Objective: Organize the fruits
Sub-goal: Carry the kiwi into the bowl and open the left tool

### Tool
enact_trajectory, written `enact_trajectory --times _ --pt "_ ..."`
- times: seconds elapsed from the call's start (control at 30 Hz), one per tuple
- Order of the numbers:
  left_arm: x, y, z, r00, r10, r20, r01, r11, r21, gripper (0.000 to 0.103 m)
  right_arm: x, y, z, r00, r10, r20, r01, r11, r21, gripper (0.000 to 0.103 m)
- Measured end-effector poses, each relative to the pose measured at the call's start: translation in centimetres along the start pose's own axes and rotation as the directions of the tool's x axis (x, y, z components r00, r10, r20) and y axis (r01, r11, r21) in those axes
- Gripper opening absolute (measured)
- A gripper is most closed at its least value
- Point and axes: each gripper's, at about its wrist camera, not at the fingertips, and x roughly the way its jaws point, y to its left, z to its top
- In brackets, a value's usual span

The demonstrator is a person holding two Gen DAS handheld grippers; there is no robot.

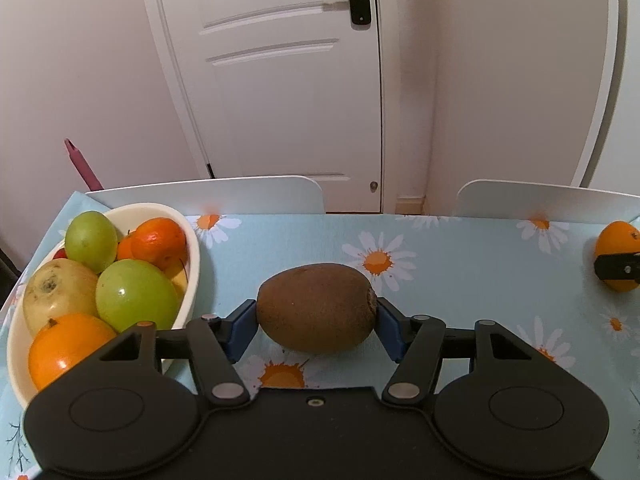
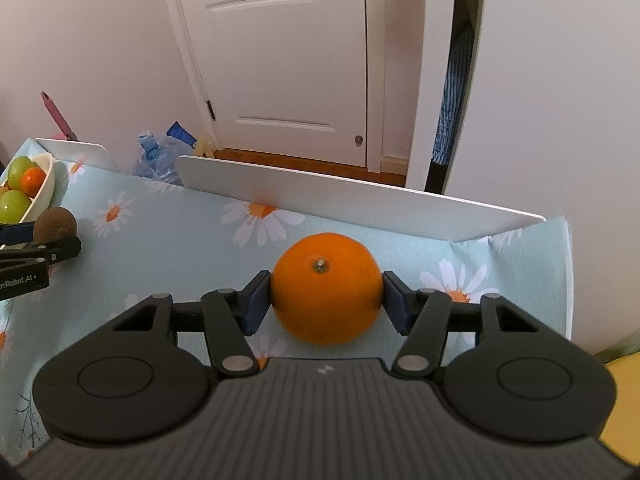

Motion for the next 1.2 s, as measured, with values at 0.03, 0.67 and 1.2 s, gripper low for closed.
enact_trajectory --times 0.03,0.67,1.2 --pt "-0.2 0.0 0.0 1.0 -0.003 0.003 0.003 1.0 0.003 0.067 -0.2 0.2 0.0 1.0 0.003 0.003 -0.003 1.0 -0.005 0.074" --pt "-9.6 3.2 1.1 0.994 -0.024 0.106 0.03 0.998 -0.052 0.066 -7.6 8.1 2.7 0.994 0.093 0.064 -0.086 0.991 -0.103 0.073" --pt "-14.5 13.0 0.6 0.99 0.006 0.144 0.001 0.999 -0.049 0.066 -10.7 20.4 5.0 0.982 0.161 0.101 -0.148 0.981 -0.127 0.073"
